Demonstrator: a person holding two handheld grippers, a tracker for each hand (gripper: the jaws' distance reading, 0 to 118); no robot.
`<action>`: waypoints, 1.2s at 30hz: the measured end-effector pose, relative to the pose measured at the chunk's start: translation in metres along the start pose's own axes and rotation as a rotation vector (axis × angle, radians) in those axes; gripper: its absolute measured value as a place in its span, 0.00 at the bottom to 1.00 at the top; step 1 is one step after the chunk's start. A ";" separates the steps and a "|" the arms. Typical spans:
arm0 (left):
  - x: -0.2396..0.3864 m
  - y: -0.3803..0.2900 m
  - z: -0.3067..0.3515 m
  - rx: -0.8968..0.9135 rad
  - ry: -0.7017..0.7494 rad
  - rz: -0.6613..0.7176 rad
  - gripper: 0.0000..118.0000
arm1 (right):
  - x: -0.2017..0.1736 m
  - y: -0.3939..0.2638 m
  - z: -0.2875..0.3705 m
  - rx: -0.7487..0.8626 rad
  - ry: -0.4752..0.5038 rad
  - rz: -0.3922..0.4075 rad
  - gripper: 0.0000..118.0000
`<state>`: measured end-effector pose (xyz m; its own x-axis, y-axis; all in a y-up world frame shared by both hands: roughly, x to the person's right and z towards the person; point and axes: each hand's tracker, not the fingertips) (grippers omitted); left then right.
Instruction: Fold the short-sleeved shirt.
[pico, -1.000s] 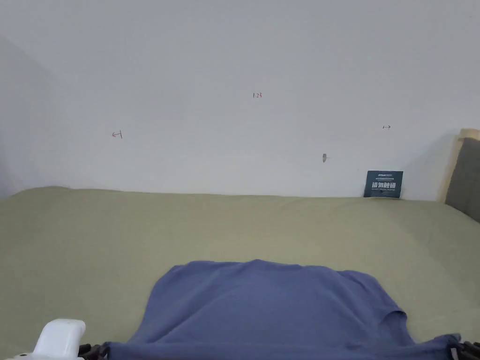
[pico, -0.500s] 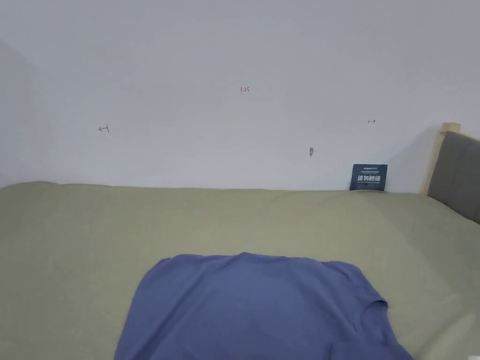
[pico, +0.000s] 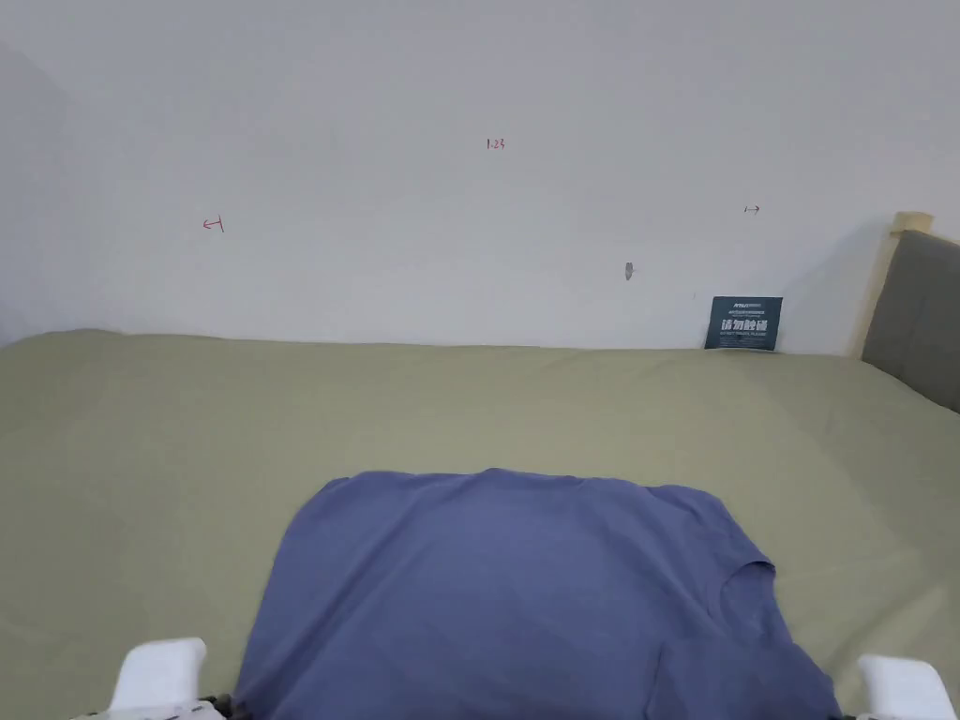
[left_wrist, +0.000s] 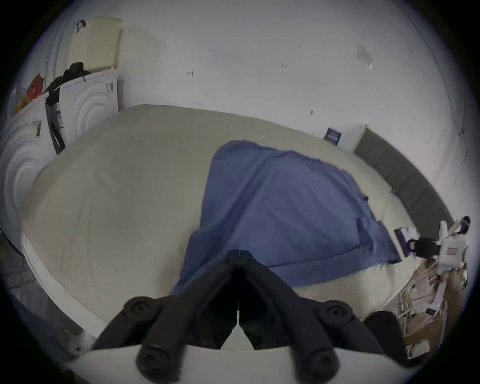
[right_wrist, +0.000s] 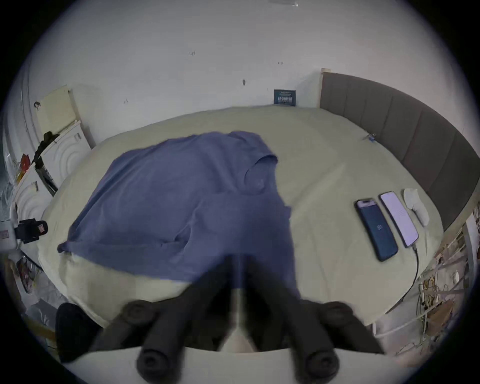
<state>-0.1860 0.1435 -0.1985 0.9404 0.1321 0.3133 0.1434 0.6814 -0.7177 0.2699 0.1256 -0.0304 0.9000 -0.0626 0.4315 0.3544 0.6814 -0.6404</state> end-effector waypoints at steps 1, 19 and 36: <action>0.000 -0.003 -0.002 -0.043 -0.005 -0.016 0.00 | -0.001 -0.004 -0.001 -0.007 0.003 0.005 0.00; -0.069 -0.015 -0.040 -0.108 -0.065 0.011 0.97 | 0.015 -0.004 -0.001 0.032 0.033 0.024 0.00; -0.040 -0.016 -0.070 -0.114 -0.057 -0.123 0.08 | 0.065 -0.001 -0.031 -0.035 0.064 -0.005 0.94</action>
<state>-0.2038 0.0768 -0.2432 0.8950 0.0961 0.4356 0.2932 0.6090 -0.7370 0.3360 0.0979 -0.0217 0.9122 -0.1130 0.3938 0.3664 0.6551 -0.6607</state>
